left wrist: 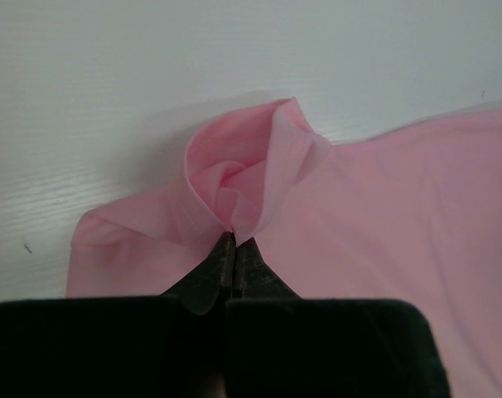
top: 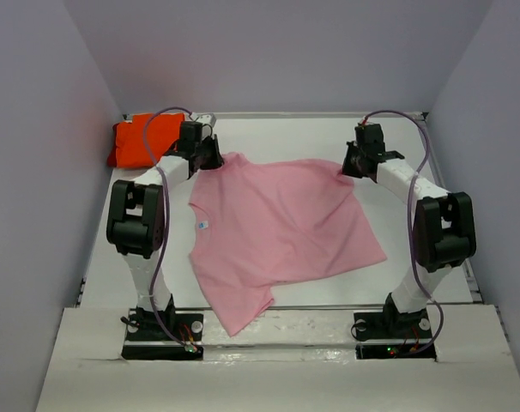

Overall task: Fold and stack the t-shirts
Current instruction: Flatten out the tshirt

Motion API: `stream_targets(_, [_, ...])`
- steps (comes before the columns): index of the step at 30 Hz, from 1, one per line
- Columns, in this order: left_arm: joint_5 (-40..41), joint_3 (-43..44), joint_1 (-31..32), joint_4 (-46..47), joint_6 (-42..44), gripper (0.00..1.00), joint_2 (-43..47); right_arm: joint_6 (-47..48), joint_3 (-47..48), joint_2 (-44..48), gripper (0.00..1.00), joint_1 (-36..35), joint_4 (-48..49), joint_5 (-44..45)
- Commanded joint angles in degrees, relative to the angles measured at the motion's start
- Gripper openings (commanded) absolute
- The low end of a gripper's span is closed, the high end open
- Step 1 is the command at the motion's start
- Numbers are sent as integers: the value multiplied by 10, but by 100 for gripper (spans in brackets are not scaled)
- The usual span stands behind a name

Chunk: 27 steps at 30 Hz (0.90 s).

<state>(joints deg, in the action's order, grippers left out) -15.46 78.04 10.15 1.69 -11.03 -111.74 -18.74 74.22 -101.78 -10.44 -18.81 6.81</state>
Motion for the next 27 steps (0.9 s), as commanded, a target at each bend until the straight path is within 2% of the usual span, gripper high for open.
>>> stream_targets(1, [-2, -32, 14, -15, 0, 0, 71, -12, -21, 48, 0, 3, 7, -39])
stream_targets(9, [4, -75, 22, -82, 4, 0, 150, -7, -71, 111, 0, 3, -22, -43])
stream_targets(15, [29, -120, 22, -103, 21, 0, 206, 2, -82, 135, 0, 3, -50, -6])
stream_targets(22, [39, -158, 22, -103, 25, 0, 279, 11, -42, 165, 0, 3, -86, 57])
stream_targets(27, [10, -168, 22, -109, 15, 0, 317, 13, 23, 151, 0, 3, -136, 50])
